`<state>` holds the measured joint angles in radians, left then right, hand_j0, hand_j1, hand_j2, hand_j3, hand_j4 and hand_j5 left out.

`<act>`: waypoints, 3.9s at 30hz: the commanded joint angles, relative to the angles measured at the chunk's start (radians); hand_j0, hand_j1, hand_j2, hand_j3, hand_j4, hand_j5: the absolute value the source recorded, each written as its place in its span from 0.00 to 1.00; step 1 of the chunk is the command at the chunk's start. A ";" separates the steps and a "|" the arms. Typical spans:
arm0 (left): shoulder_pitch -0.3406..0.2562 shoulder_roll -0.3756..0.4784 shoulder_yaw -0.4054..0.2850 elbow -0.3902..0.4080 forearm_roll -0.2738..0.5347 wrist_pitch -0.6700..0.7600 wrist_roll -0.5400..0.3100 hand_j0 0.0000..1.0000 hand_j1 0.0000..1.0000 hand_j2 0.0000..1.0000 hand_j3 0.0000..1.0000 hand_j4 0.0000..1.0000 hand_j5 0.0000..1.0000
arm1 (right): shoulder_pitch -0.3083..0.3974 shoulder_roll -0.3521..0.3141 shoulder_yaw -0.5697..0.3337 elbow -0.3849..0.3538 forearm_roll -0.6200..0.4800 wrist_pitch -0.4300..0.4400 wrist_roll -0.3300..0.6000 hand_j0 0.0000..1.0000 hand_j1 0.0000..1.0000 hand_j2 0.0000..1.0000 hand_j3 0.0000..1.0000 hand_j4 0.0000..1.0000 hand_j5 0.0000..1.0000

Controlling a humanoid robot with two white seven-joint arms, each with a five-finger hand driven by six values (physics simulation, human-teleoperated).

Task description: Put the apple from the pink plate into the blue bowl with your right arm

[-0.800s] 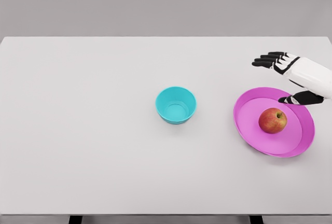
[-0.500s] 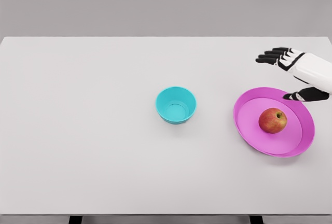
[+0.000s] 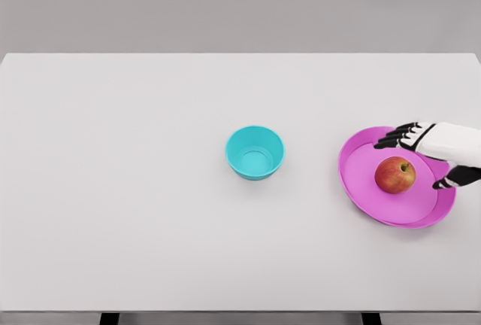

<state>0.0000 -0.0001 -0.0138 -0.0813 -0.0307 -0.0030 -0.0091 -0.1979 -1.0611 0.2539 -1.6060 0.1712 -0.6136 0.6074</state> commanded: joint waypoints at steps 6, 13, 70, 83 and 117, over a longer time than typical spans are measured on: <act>0.000 0.000 0.000 0.000 0.000 0.000 0.000 1.00 1.00 1.00 1.00 1.00 1.00 | -0.014 0.029 0.031 0.052 -0.001 0.003 0.003 1.00 1.00 1.00 1.00 1.00 1.00; 0.000 0.000 0.000 0.000 0.000 0.000 0.000 1.00 1.00 1.00 1.00 1.00 1.00 | -0.087 0.053 0.133 0.095 0.002 0.003 0.003 1.00 1.00 1.00 1.00 1.00 1.00; 0.000 0.000 0.000 0.000 0.000 0.000 0.000 1.00 1.00 1.00 1.00 1.00 1.00 | -0.202 0.095 0.243 0.172 0.011 0.003 0.003 0.53 0.53 0.53 0.53 0.53 0.53; 0.000 0.000 0.000 0.000 0.000 0.000 0.000 1.00 1.00 1.00 1.00 1.00 1.00 | -0.259 0.171 0.214 0.173 0.011 0.003 0.003 0.50 0.50 0.50 0.50 0.50 0.50; 0.000 0.000 0.000 0.000 0.000 0.000 0.000 1.00 1.00 1.00 1.00 1.00 1.00 | -0.359 0.481 0.251 0.163 0.024 0.003 0.003 0.50 0.50 0.50 0.50 0.50 0.50</act>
<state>0.0000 0.0000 -0.0138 -0.0813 -0.0306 -0.0031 -0.0091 -0.5568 -0.5981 0.4934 -1.4422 0.2020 -0.6136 0.6115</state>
